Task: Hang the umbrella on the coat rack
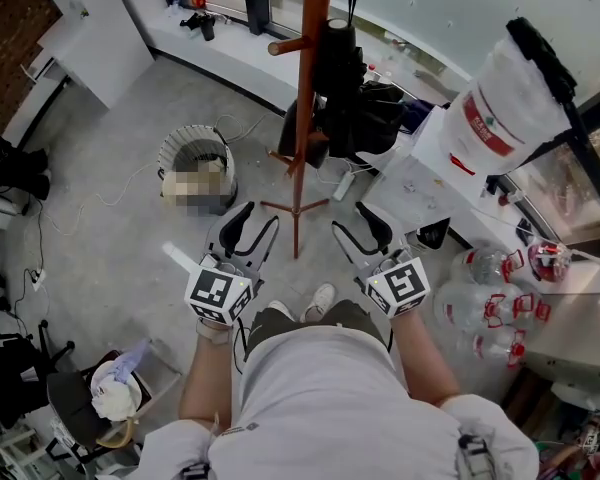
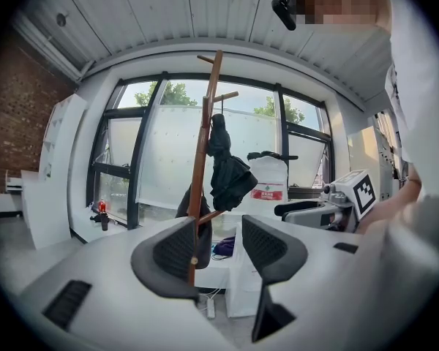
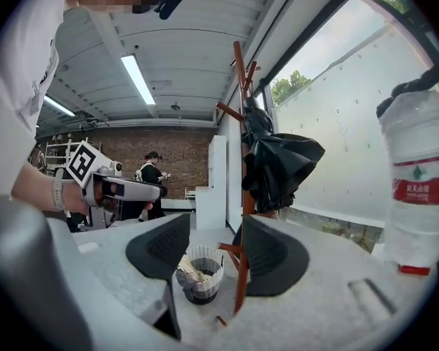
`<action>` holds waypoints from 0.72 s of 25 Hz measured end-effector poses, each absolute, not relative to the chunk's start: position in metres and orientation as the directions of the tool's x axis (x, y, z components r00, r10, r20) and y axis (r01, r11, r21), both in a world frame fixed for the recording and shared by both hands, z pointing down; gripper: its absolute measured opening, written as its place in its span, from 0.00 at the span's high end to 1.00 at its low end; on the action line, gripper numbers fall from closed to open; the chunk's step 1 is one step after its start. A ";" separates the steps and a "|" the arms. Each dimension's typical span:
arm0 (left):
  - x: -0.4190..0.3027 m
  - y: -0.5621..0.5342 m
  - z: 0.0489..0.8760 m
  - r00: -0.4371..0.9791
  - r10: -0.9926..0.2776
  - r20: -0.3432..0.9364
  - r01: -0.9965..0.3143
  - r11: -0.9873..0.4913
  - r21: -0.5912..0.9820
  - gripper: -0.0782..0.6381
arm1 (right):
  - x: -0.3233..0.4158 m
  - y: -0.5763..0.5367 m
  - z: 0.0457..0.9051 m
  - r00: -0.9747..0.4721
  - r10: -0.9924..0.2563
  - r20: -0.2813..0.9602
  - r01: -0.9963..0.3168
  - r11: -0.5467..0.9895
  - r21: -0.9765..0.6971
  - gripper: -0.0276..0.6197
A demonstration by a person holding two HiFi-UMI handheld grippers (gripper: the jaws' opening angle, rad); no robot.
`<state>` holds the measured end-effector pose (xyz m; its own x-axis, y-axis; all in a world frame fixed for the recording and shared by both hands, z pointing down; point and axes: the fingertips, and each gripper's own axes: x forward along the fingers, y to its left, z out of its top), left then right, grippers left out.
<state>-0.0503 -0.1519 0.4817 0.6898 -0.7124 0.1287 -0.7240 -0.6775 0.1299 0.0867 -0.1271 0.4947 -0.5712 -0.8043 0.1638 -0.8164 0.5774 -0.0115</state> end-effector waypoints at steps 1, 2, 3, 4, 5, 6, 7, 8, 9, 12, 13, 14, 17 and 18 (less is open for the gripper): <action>-0.052 -0.153 0.481 0.688 -0.714 0.129 -0.726 -0.676 0.128 0.63 | 0.086 -0.127 0.494 -0.573 -0.803 0.163 -0.815 0.579 -0.012 0.60; -0.054 -0.153 0.480 0.685 -0.717 0.128 -0.729 -0.673 0.127 0.63 | 0.084 -0.128 0.494 -0.575 -0.802 0.164 -0.814 0.581 -0.012 0.60; -0.055 -0.154 0.479 0.682 -0.720 0.127 -0.731 -0.670 0.126 0.63 | 0.083 -0.129 0.495 -0.578 -0.799 0.166 -0.812 0.584 -0.011 0.60; -0.057 -0.155 0.479 0.679 -0.723 0.126 -0.734 -0.668 0.124 0.63 | 0.082 -0.130 0.495 -0.581 -0.797 0.169 -0.809 0.587 -0.012 0.60; -0.058 -0.157 0.479 0.677 -0.725 0.125 -0.736 -0.666 0.123 0.63 | 0.081 -0.131 0.496 -0.583 -0.794 0.171 -0.807 0.590 -0.012 0.60; -0.059 -0.158 0.479 0.675 -0.727 0.125 -0.738 -0.664 0.122 0.63 | 0.080 -0.132 0.496 -0.585 -0.792 0.172 -0.806 0.592 -0.012 0.60; -0.060 -0.159 0.479 0.674 -0.728 0.125 -0.739 -0.663 0.122 0.63 | 0.080 -0.134 0.496 -0.586 -0.792 0.171 -0.805 0.593 -0.013 0.60; -0.061 -0.160 0.479 0.674 -0.728 0.126 -0.739 -0.662 0.124 0.63 | 0.079 -0.135 0.496 -0.587 -0.792 0.170 -0.805 0.594 -0.013 0.60; -0.062 -0.161 0.480 0.673 -0.728 0.127 -0.739 -0.661 0.126 0.63 | 0.078 -0.136 0.496 -0.587 -0.792 0.168 -0.804 0.594 -0.014 0.60; -0.064 -0.163 0.481 0.673 -0.728 0.132 -0.740 -0.660 0.130 0.63 | 0.075 -0.139 0.495 -0.591 -0.789 0.167 -0.802 0.597 -0.018 0.60; -0.064 -0.164 0.481 0.672 -0.729 0.133 -0.741 -0.659 0.130 0.63 | 0.074 -0.140 0.495 -0.592 -0.788 0.167 -0.801 0.598 -0.018 0.60; -0.065 -0.165 0.481 0.671 -0.729 0.134 -0.741 -0.658 0.130 0.63 | 0.074 -0.141 0.495 -0.594 -0.787 0.167 -0.800 0.600 -0.019 0.60; -0.068 -0.167 0.482 0.670 -0.730 0.137 -0.743 -0.656 0.134 0.63 | 0.071 -0.143 0.494 -0.599 -0.784 0.163 -0.797 0.604 -0.025 0.60; -0.069 -0.167 0.483 0.670 -0.730 0.139 -0.743 -0.656 0.136 0.63 | 0.070 -0.143 0.494 -0.602 -0.782 0.163 -0.795 0.607 -0.025 0.60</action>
